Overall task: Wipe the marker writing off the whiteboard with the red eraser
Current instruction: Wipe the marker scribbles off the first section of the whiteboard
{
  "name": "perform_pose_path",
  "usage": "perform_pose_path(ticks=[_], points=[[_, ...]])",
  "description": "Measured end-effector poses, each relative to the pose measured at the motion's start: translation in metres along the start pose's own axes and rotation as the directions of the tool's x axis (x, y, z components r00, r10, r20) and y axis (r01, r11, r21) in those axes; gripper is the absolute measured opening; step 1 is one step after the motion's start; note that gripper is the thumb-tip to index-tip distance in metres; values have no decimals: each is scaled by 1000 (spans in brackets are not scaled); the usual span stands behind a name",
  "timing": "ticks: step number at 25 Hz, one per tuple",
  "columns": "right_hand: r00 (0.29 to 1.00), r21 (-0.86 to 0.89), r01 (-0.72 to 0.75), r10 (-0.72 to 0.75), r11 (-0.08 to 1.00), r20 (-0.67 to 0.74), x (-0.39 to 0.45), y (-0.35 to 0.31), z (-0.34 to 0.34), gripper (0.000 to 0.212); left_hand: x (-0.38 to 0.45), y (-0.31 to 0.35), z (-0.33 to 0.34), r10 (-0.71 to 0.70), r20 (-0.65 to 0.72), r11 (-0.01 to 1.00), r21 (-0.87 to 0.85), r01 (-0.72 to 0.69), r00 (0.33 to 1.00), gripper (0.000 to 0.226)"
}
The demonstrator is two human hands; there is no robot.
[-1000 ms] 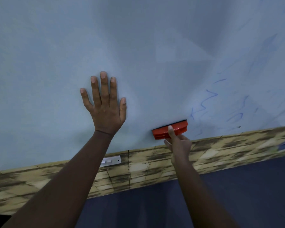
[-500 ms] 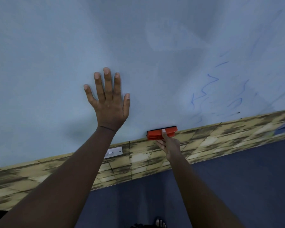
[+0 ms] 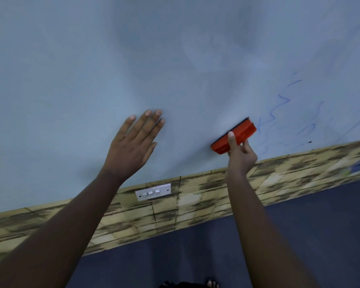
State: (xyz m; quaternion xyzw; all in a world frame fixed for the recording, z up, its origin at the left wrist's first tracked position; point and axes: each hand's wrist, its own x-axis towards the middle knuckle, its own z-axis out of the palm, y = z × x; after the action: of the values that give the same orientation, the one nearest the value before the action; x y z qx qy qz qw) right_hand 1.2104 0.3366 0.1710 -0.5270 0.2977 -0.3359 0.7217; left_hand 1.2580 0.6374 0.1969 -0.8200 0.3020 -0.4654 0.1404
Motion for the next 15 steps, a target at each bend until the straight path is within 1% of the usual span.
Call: perform_pose_path(ticks=[2, 4, 5, 6, 7, 8, 9, 10, 11, 13, 15], points=[[992, -75, 129, -128, 989, 19, -23, -12, 20, 29, -19, -7, -2, -2, 20, 1000, -29, 3, 1000, 69], [969, -212, 246, -243, 946, 42, -56, -4, 42, 45, -37, -12, -4, -20, 22, 997, -73, 21, 1000, 71], [945, -290, 326, -310, 900, 101, -73, 7, 51, 54, -46, -14, -4, -33, 24, 995, -89, 35, 999, 73], [897, -386, 443, -395, 809, 200, -88, 21, 55, 61, -54, -15, -3, -45, 33, 994, -100, 48, 998, 76], [828, -483, 561, -463, 673, 317, -99, 37, 54, 65, -61, -15, -3, -57, 46, 992, -108, 61, 997, 80], [758, -555, 650, -492, 519, 428, -102, 51, 50, 68, -66, -13, -1, -67, 54, 991, -115, 73, 996, 83], [716, -596, 693, -482, 406, 504, -98, 62, 42, 69, -70, -10, 0, -80, 61, 988, -127, 87, 995, 84], [722, -631, 686, -442, 361, 532, -92, 68, 32, 69, -72, -5, 0, -96, 62, 984, -145, 104, 993, 82], [765, -666, 641, -389, 381, 513, -86, 69, 22, 68, -74, 2, 0, -120, 57, 978, -165, 128, 991, 77], [851, -716, 525, -298, 461, 432, -73, 64, 6, 60, -71, 17, 0, -192, 40, 960, -199, 196, 981, 66], [881, -699, 474, -293, 535, 372, -59, 51, -6, 44, -60, 33, 0, -223, 51, 947, -223, 229, 973, 62]])
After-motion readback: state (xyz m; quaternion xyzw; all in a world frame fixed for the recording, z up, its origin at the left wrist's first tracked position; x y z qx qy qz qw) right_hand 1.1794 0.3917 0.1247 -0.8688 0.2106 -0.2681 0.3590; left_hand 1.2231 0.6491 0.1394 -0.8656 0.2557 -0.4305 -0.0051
